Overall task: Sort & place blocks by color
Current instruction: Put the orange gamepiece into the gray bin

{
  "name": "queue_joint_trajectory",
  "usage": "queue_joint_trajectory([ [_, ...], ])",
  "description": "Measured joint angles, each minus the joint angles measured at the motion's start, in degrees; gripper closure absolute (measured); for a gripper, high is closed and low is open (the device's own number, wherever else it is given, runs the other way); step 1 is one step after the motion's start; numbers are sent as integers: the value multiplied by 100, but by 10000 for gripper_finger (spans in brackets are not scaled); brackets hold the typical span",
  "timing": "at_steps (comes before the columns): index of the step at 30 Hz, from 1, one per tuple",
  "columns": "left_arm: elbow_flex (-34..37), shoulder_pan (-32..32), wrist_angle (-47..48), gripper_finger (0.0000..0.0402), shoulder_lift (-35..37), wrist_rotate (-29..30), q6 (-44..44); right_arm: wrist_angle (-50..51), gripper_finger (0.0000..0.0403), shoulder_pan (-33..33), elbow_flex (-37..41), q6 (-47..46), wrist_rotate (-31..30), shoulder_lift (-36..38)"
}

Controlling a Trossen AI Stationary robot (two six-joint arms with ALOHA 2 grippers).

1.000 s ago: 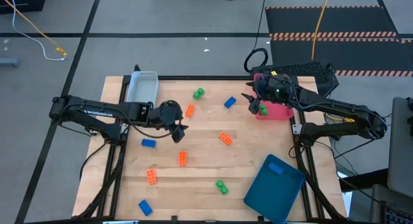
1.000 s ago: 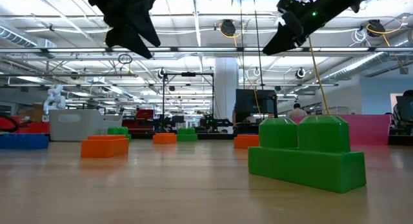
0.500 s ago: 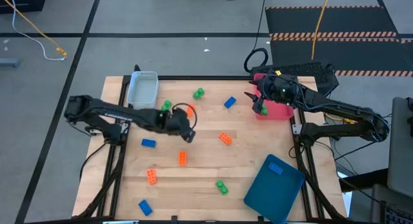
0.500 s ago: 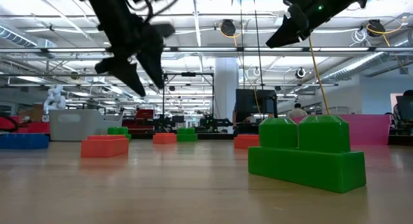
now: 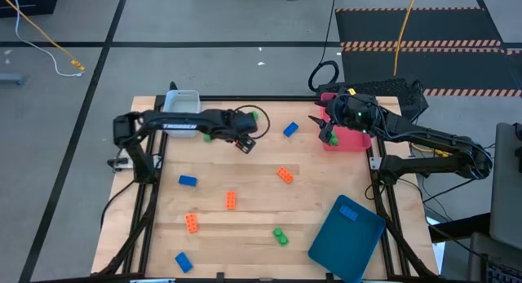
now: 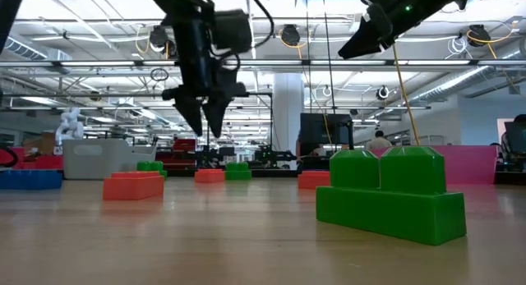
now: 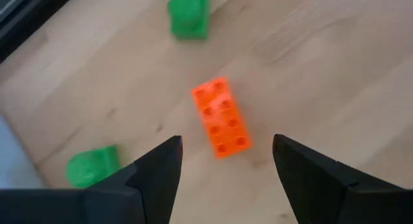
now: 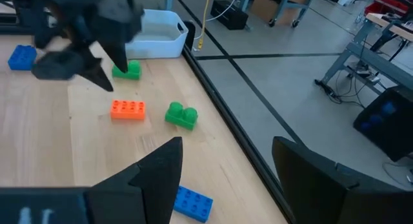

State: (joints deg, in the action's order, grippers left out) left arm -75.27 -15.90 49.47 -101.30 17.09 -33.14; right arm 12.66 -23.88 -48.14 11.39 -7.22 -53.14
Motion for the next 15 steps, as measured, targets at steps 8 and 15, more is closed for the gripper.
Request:
queue_joint_trajectory([
  [8, -113, -226, -322, 158, -367, -404, -70, 11, 170, 0, 0, -166, 1, 0],
  [15, -66, -389, -301, 158, -479, -545, -256, 185, 170, 0, -2, -193, 2, 0],
])
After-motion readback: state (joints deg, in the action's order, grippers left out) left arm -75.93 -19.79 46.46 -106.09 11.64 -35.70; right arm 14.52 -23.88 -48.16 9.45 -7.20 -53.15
